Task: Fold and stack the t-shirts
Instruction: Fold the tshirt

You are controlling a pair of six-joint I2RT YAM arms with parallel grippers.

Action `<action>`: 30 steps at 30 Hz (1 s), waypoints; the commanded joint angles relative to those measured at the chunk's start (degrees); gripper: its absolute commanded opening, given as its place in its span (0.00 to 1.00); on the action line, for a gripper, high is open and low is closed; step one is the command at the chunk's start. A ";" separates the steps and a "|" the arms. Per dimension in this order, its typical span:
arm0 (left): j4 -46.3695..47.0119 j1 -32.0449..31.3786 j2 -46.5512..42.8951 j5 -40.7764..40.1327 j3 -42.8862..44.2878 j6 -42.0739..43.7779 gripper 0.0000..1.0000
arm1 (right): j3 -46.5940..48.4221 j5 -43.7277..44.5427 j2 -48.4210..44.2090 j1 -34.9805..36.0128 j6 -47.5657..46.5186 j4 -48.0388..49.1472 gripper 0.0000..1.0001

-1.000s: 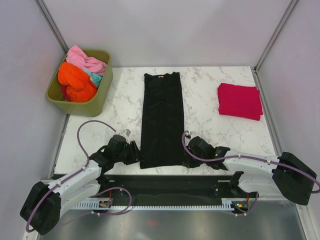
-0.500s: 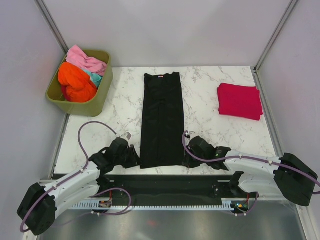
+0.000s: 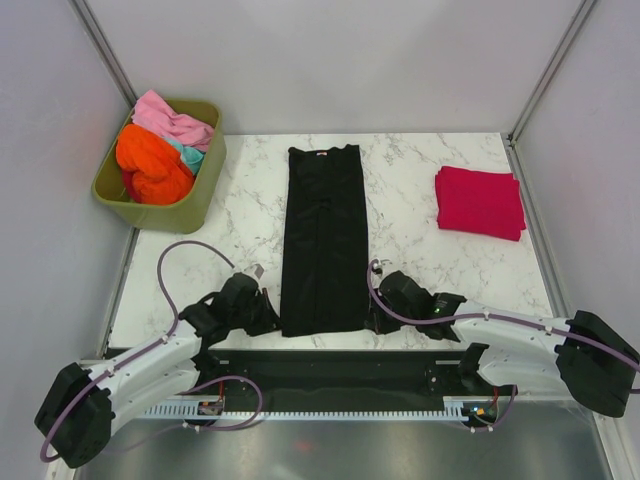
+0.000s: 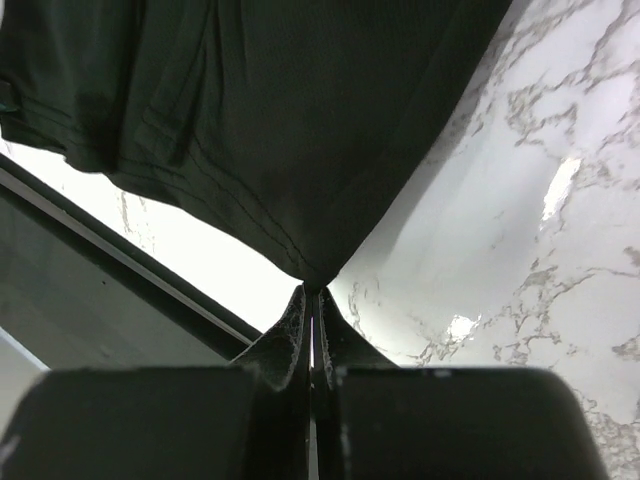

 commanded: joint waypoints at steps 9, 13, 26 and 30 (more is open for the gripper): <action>2.77 0.55 8.57 2.19 13.52 2.09 0.02 | 10.50 8.94 0.93 -2.31 -2.81 -4.68 0.00; 2.41 2.57 12.18 2.71 17.92 3.06 0.02 | 14.89 8.59 3.05 -5.65 -4.04 -6.17 0.00; 2.15 13.90 23.52 4.82 31.02 6.67 0.02 | 29.75 7.36 16.48 -14.96 -7.20 -9.51 0.00; 4.25 17.51 28.79 5.87 35.06 7.28 0.02 | 34.14 7.45 21.50 -17.17 -7.73 -9.86 0.00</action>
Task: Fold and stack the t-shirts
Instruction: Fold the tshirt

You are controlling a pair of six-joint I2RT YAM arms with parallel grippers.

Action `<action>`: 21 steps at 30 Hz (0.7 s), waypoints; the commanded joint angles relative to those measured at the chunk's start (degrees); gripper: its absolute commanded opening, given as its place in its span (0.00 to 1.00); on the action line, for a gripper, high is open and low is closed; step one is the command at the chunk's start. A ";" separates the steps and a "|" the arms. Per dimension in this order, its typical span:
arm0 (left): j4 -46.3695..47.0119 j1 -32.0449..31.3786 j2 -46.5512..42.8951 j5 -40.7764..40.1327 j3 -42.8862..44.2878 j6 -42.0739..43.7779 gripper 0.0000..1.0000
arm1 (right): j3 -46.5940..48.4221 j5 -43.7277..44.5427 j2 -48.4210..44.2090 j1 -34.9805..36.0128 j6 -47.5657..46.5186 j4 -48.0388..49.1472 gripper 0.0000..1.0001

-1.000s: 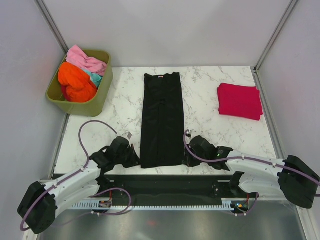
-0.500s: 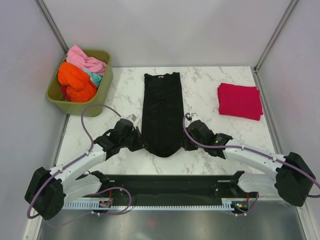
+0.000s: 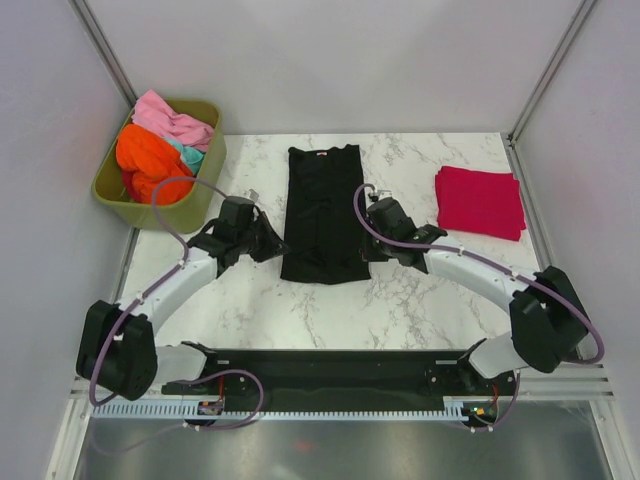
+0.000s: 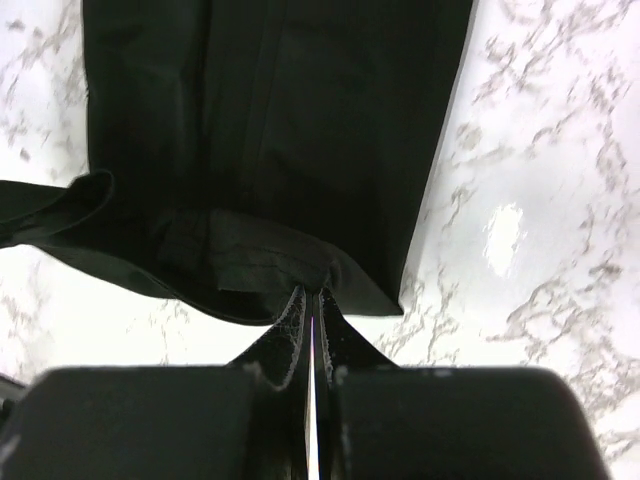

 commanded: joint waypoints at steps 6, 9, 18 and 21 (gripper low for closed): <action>12.16 4.90 11.14 6.20 6.00 2.54 0.02 | 10.49 3.64 8.79 -3.65 -1.81 -0.93 0.00; 13.23 5.25 14.74 5.59 8.38 2.10 0.02 | 13.73 3.82 10.55 -5.06 -1.46 -1.28 0.00; 15.95 6.92 21.62 6.03 13.65 1.31 0.02 | 20.68 3.38 16.61 -9.98 -1.81 -2.07 0.00; 17.63 7.18 22.67 5.24 13.92 0.96 0.02 | 22.35 2.33 18.64 -11.21 -2.07 -1.46 0.00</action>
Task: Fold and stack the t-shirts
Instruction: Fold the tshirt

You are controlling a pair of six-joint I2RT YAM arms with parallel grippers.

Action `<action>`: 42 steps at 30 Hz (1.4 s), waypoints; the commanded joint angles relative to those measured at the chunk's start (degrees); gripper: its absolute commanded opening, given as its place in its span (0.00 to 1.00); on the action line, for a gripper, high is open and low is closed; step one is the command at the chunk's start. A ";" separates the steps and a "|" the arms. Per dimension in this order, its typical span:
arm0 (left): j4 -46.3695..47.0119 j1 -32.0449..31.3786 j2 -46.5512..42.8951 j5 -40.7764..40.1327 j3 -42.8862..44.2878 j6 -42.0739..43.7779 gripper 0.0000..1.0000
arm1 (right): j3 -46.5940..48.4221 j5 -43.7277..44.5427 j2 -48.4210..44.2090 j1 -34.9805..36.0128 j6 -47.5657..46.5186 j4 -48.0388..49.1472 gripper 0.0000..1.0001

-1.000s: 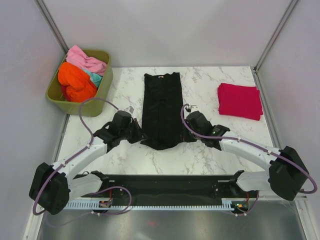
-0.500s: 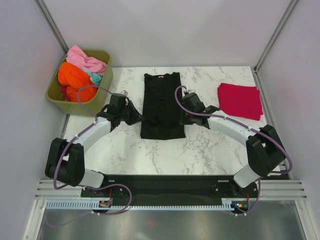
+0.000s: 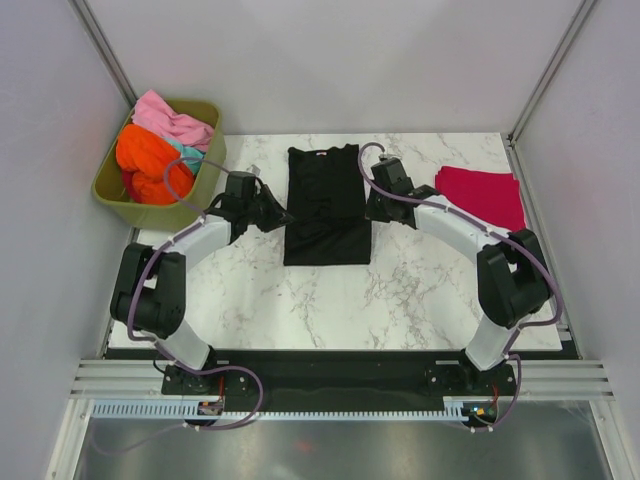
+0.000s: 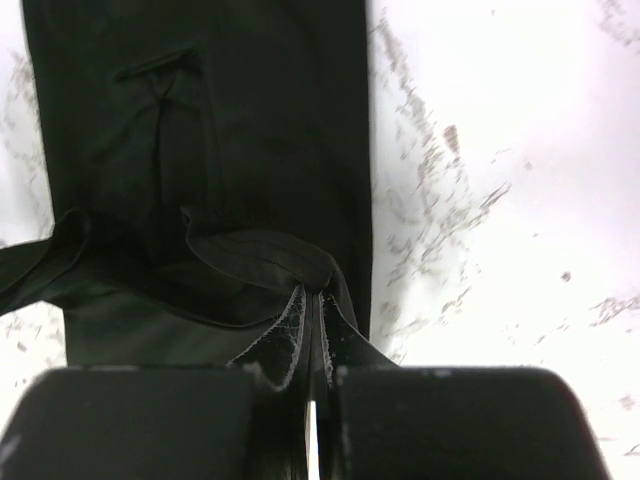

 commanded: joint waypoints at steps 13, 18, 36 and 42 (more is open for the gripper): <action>7.64 2.72 5.98 1.40 3.42 -1.92 0.02 | 7.82 -3.38 8.45 -2.23 -1.51 3.81 0.00; 8.42 2.72 3.00 0.52 0.95 -1.92 0.02 | 8.44 -3.64 9.67 -2.23 -1.33 4.78 0.00; 6.76 5.70 15.12 7.46 16.59 0.62 0.81 | 9.51 2.77 12.77 -2.67 0.42 14.16 0.98; 8.86 5.62 8.62 4.91 9.84 2.73 0.84 | 0.20 -0.30 4.70 -2.76 0.86 20.14 0.80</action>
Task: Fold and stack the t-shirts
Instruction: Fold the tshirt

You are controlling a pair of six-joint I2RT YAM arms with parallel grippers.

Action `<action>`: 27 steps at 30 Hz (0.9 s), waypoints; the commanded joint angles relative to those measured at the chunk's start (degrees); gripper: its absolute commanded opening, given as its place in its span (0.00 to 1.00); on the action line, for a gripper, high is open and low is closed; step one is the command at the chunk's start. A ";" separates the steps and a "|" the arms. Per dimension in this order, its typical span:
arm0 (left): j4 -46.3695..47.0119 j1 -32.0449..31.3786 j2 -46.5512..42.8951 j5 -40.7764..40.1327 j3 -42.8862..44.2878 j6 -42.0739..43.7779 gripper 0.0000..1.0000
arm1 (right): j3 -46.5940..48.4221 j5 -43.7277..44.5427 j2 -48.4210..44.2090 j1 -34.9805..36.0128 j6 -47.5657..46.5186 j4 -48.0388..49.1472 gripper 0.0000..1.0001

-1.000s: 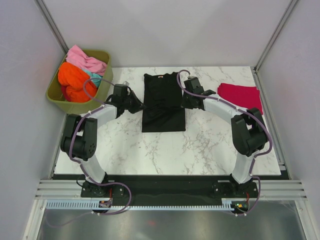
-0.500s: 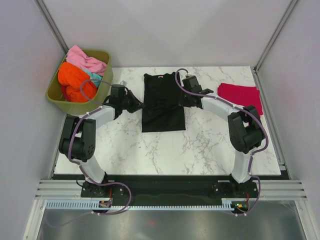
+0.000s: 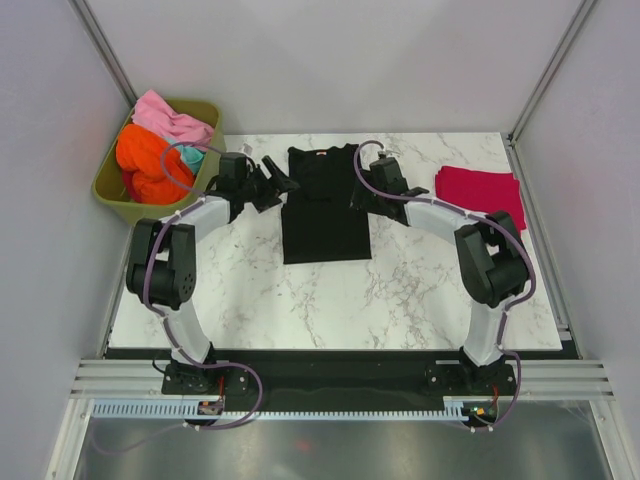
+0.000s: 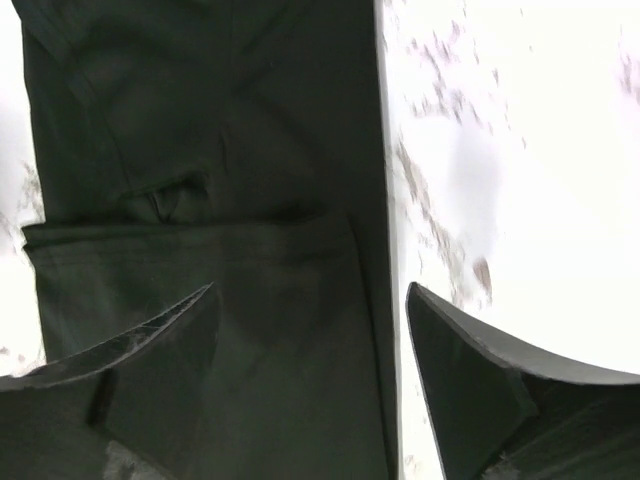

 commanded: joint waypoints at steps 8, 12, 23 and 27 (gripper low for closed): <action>1.44 -0.02 -7.30 -2.16 -8.81 3.97 0.72 | -9.53 -3.02 -11.22 -0.12 -0.05 7.25 0.62; 1.17 0.06 -3.60 -2.16 -5.91 4.23 0.65 | -6.90 -4.26 -5.35 -0.03 -4.53 8.82 0.35; 4.69 -0.11 -0.79 -7.79 -5.47 5.73 0.66 | 0.66 1.20 3.01 -0.03 -10.43 5.58 0.43; 4.51 -0.02 1.41 -7.00 -4.76 5.46 0.65 | 1.54 0.58 4.95 -0.12 -10.52 5.49 0.42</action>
